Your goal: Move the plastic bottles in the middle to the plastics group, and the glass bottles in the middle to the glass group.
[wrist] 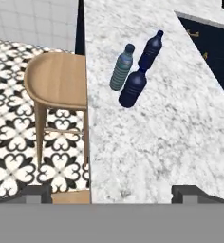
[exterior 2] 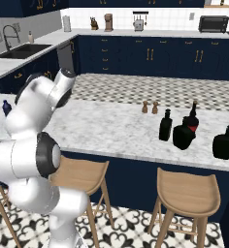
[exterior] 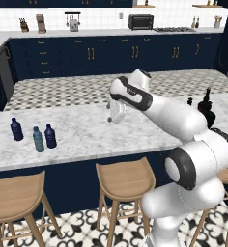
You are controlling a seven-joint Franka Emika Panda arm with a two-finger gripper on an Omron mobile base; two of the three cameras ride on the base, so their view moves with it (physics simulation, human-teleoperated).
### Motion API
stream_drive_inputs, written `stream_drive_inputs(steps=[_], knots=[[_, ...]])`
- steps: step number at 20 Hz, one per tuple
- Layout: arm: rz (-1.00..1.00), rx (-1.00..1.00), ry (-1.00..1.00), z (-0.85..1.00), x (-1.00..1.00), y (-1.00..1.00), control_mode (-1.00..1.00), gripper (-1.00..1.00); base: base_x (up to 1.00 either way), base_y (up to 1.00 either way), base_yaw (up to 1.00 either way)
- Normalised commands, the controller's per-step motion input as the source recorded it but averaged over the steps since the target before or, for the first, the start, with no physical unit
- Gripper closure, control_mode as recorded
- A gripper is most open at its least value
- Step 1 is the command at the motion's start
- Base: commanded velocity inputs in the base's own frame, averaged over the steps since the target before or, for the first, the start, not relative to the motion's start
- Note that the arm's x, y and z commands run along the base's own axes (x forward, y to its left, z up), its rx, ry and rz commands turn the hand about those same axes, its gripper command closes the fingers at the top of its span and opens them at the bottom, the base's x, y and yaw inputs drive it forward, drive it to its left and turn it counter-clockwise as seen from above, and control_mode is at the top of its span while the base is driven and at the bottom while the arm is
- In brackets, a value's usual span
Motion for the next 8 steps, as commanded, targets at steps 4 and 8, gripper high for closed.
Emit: stream_drive_inputs(steps=[4, 8], knots=[[0.00, -0.29, -0.12, 0.59, -1.00, -0.90, -1.00, -1.00, 0.00, 0.00, 0.00], [0.00, -0.33, -0.07, 0.50, -0.98, -0.62, -1.00, -1.00, 0.00, 0.00, 0.00]])
